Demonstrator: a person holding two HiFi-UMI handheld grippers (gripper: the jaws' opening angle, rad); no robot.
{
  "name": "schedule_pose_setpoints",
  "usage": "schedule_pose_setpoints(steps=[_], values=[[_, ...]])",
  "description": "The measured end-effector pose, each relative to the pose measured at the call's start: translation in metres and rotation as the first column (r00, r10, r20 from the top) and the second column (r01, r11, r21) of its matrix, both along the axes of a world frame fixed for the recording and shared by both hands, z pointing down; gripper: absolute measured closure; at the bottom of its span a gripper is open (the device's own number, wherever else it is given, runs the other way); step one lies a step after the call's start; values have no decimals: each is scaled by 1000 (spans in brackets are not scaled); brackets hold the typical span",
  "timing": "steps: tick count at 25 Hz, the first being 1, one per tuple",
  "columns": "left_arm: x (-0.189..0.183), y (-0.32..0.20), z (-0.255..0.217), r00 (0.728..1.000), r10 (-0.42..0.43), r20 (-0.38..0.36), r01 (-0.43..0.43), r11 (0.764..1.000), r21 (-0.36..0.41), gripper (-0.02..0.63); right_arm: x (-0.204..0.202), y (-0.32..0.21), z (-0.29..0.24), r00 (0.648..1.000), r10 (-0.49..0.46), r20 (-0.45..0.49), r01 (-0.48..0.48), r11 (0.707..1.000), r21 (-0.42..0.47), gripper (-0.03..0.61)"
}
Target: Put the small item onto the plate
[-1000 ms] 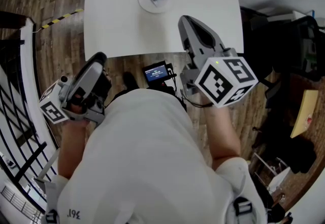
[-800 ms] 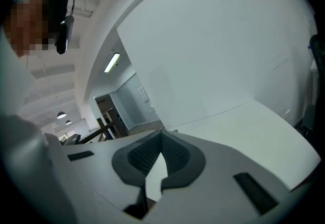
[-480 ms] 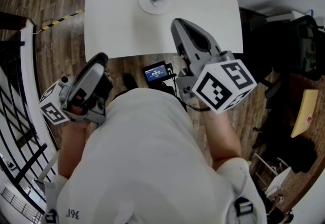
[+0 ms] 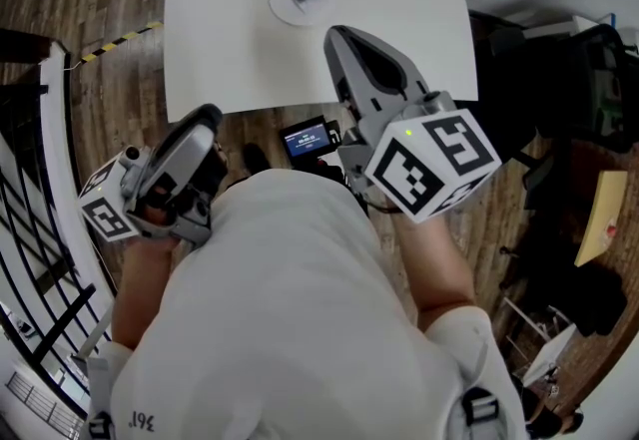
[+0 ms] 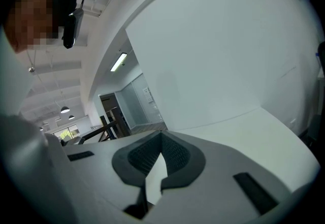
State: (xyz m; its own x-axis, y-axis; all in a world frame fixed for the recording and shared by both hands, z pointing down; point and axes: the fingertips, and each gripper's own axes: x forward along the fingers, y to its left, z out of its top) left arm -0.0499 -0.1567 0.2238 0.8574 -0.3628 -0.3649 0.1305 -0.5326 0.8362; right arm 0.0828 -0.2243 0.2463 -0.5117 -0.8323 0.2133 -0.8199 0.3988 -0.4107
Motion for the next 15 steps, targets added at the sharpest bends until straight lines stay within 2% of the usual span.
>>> schedule_pose_setpoints(steps=[15], values=[[4,0,2,1000,12,4,-12,1000,-2,505,7,-3,0,1000,22,-14,-22,1000,12,578]])
